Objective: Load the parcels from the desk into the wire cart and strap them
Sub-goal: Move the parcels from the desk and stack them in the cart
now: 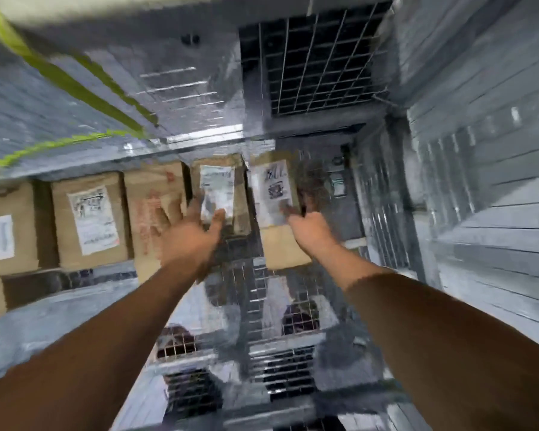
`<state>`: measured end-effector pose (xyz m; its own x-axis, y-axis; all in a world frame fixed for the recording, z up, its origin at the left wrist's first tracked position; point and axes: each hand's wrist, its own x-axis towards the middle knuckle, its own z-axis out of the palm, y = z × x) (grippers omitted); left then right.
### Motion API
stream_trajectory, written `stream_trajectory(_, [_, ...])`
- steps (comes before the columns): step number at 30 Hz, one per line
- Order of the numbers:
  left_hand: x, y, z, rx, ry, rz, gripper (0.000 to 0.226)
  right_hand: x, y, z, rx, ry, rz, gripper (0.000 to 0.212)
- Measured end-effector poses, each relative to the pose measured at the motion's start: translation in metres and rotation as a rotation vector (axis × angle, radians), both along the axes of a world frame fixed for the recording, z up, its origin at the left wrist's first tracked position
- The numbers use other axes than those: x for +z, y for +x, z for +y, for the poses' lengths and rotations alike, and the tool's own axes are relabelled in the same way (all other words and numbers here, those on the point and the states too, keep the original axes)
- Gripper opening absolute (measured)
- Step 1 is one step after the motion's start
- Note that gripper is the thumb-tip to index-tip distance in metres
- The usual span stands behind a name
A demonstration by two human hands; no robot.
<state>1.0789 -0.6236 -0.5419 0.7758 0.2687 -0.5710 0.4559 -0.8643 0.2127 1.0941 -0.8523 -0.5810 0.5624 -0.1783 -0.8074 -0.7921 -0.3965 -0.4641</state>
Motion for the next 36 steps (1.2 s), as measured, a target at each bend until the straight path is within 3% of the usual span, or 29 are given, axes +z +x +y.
stream_trajectory(4, [-0.045,0.011,0.02,0.045,-0.056,0.019,0.083,-0.048,0.016,0.038,-0.035,0.036,-0.174,0.056])
stream_trajectory(7, [-0.06,0.011,0.023,-0.119,0.039,0.146,0.089,-0.065,0.016,0.054,0.01,-0.023,-0.124,0.063])
stream_trajectory(10, [-0.051,0.013,0.014,-0.074,0.009,0.139,0.087,-0.057,0.022,0.048,0.116,-0.015,-0.041,0.066])
stream_trajectory(16, [0.029,0.022,0.018,-0.03,-0.192,0.118,0.072,0.036,0.027,0.031,0.323,-0.117,0.073,0.08])
stream_trajectory(19, [0.102,0.016,0.018,-0.188,-0.19,0.136,0.075,0.119,-0.003,0.033,0.301,-0.015,0.086,0.073])
stream_trajectory(23, [0.201,-0.012,0.022,-0.293,-0.322,0.125,0.074,0.242,-0.057,0.042,0.152,0.041,0.034,0.069])
stream_trajectory(30, [0.354,-0.082,0.024,-0.371,-0.678,0.001,0.064,0.427,-0.177,0.051,-0.487,-0.01,-0.281,0.064])
stream_trajectory(33, [0.414,-0.122,0.025,-0.525,-0.733,-0.012,0.062,0.49,-0.25,0.062,-0.722,-0.052,-0.339,0.075])
stream_trajectory(36, [0.459,-0.162,0.012,-0.8,-0.675,0.002,0.074,0.527,-0.329,0.068,-0.848,-0.147,-0.346,0.06])
